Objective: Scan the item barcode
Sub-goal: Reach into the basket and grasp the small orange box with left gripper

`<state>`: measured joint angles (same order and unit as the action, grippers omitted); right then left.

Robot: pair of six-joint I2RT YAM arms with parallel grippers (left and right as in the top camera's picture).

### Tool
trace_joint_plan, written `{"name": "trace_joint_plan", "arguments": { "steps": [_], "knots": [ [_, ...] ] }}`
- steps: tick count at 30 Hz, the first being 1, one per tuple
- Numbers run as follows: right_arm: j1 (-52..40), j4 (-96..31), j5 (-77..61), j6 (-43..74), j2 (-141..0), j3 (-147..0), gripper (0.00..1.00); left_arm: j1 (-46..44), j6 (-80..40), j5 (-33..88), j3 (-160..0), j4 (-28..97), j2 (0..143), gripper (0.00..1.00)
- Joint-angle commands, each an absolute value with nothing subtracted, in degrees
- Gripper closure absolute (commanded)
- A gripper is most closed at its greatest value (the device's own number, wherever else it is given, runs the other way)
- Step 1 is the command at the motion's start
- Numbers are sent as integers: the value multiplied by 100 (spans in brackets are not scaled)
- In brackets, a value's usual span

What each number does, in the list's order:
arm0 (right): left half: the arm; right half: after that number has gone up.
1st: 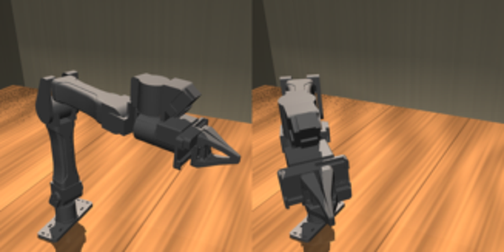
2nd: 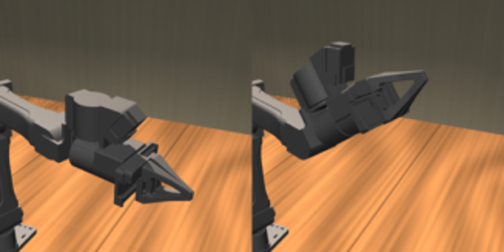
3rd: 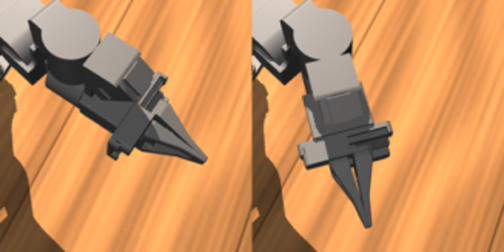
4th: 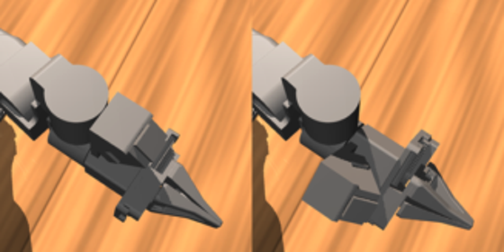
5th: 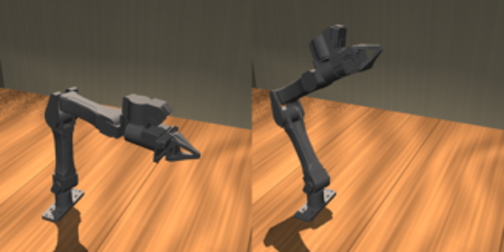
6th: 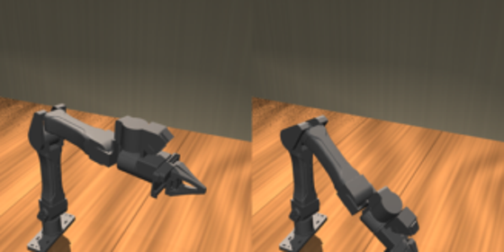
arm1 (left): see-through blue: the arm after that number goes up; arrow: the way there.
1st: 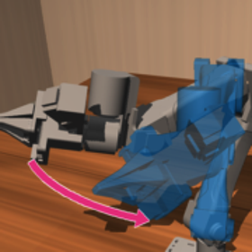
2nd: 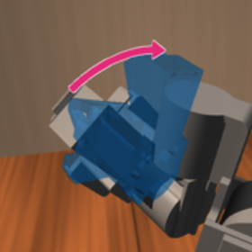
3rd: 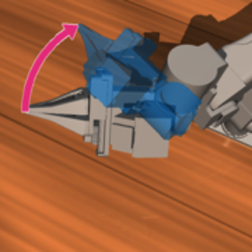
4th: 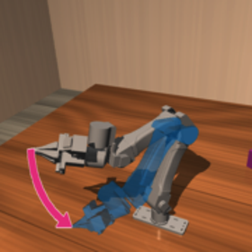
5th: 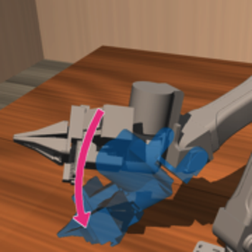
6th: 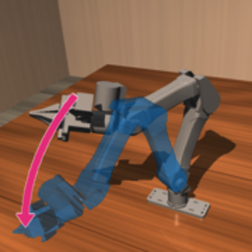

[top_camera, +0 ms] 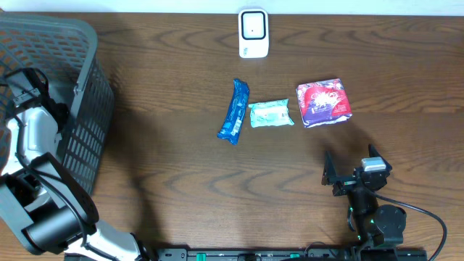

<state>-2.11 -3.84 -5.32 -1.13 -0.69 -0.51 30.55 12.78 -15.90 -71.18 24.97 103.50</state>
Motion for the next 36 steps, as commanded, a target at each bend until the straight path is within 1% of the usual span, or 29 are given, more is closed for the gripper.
{"name": "trace_joint_plan", "arguments": {
  "steps": [1, 6, 14, 19, 21, 25, 28, 29, 31, 34, 35, 36],
  "knots": [
    [-158, -392, -504, -113, -38, -32, 1, 3063, 1610, -1697, -7148, 2331, 10569, 20],
    [-158, -392, -504, -113, -38, -32, 1, 3063, 1610, -1699, -7148, 2010, 10847, 21],
    [-158, -392, -504, -113, -38, -32, 1, 3070, 1988, -1704, -7148, 1564, 11157, 20],
    [-158, -392, -502, -113, -38, -32, 1, 3153, 1988, -1706, -7148, 1280, 11157, 24],
    [-158, -392, -504, -113, -38, -32, 1, 3212, 1988, -1664, -7148, 1240, 11157, 28],
    [-158, -392, -504, -113, -38, -32, 1, 3378, 1988, -989, -7148, 1321, 11216, 28],
    [-158, -392, -504, -113, -38, -32, 1, 3461, 1988, -945, -7148, 1337, 11295, 28],
    [-158, -392, -504, -113, -38, -32, 1, 3481, 1988, -945, -7148, 1337, 11314, 30],
    [-158, -392, -504, -113, -38, -32, 1, 3507, 1988, -945, -7148, 1334, 11319, 41],
    [-158, -392, -504, -113, -38, -32, 1, 3507, 1988, -945, -7148, 1334, 11319, 63],
    [-158, -392, -504, -113, -38, -32, 1, 3507, 1988, -945, -7148, 1334, 11316, 73],
    [-158, -392, -504, -113, -38, -32, 1, 3507, 1986, -945, -7148, 1334, 11316, 86]
  ]
}}
